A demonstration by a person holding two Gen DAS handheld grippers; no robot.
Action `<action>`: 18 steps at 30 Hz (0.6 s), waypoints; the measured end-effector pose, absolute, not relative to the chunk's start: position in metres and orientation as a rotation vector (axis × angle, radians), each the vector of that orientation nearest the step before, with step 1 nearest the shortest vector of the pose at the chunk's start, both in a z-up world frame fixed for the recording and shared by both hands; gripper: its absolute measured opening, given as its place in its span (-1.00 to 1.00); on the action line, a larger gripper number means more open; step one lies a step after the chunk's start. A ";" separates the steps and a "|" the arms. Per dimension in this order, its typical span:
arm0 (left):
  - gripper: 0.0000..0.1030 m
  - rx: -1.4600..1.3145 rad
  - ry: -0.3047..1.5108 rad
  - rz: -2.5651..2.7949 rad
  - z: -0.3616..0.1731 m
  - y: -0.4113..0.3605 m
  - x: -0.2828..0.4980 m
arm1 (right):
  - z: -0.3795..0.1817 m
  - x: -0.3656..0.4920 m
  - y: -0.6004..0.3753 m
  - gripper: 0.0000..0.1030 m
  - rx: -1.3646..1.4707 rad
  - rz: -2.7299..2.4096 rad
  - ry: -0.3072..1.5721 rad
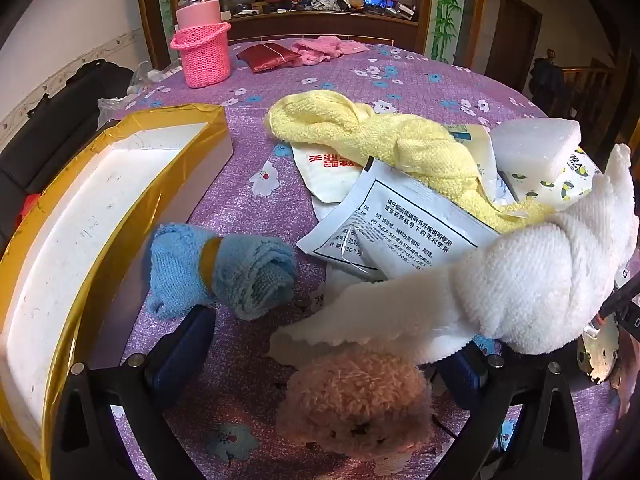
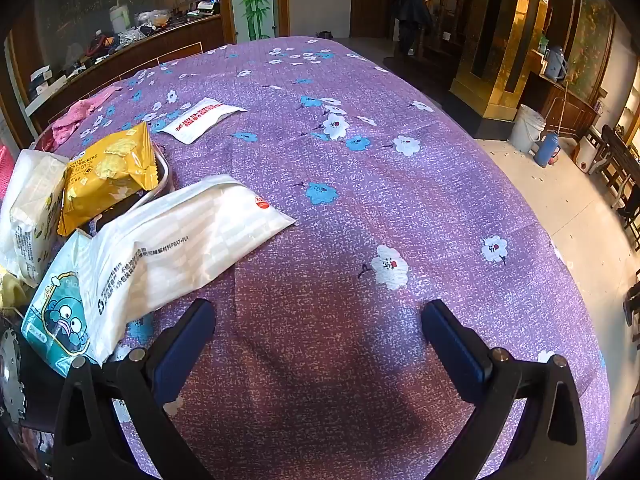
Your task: Organize soft objects
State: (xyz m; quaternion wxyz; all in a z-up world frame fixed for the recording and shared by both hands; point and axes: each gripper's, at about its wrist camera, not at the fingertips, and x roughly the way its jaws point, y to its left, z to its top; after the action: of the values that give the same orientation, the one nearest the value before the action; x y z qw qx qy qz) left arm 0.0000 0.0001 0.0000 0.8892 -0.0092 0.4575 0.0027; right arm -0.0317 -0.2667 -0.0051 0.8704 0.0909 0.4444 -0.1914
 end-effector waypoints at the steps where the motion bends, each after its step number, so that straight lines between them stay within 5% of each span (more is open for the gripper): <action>1: 0.99 -0.018 0.951 0.006 0.000 0.000 0.000 | -0.005 -0.032 -0.267 0.99 0.189 -0.401 0.929; 18: 0.99 -0.016 0.948 0.011 0.000 0.001 0.000 | -0.005 -0.033 -0.266 0.99 0.191 -0.400 0.929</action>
State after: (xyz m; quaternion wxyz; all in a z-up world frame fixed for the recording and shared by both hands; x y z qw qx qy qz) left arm 0.0000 0.0010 -0.0001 0.8897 -0.0077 0.4564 0.0055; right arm -0.0327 -0.2658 -0.0053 0.8704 0.0912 0.4443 -0.1913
